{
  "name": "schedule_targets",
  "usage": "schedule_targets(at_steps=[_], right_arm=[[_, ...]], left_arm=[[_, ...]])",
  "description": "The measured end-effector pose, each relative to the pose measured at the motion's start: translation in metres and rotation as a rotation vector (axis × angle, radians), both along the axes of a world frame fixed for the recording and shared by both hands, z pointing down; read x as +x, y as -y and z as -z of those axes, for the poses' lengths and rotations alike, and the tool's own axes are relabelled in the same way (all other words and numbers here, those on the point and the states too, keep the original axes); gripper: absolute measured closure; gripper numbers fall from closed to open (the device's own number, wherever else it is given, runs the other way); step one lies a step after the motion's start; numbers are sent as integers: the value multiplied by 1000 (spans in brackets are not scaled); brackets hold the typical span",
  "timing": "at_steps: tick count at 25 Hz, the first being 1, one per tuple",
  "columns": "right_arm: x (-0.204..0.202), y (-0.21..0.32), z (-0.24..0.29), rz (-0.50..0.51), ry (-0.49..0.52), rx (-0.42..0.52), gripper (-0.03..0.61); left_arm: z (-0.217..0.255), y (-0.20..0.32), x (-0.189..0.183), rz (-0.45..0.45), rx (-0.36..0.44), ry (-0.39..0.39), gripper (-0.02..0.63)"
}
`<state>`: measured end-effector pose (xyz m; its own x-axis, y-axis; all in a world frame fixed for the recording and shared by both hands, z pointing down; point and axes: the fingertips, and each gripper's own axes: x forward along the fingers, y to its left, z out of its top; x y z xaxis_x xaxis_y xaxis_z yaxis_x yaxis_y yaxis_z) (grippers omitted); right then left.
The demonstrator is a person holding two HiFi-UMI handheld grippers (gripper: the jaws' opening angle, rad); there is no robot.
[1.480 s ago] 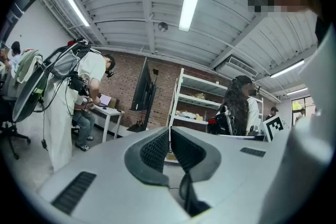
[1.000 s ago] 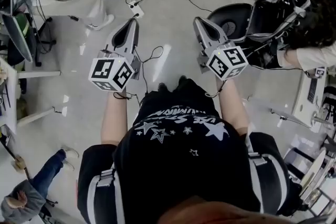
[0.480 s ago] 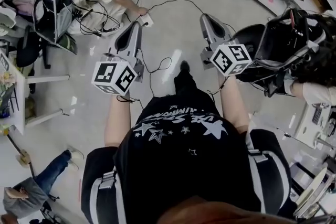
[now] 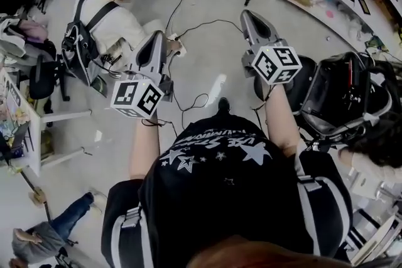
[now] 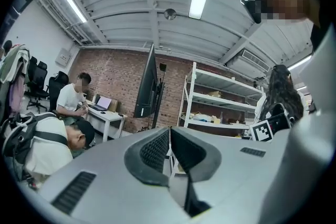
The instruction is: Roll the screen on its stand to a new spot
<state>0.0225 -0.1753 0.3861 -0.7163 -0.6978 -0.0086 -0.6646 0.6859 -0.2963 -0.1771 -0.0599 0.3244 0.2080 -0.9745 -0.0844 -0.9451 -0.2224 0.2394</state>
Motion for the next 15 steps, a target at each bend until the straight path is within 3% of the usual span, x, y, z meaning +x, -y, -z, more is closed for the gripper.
schedule_targets(at_steps=[15], right_arm=[[25,88,-15,-25,7,-26,572]], left_arm=[[8,96,10,4,21,-8,595]])
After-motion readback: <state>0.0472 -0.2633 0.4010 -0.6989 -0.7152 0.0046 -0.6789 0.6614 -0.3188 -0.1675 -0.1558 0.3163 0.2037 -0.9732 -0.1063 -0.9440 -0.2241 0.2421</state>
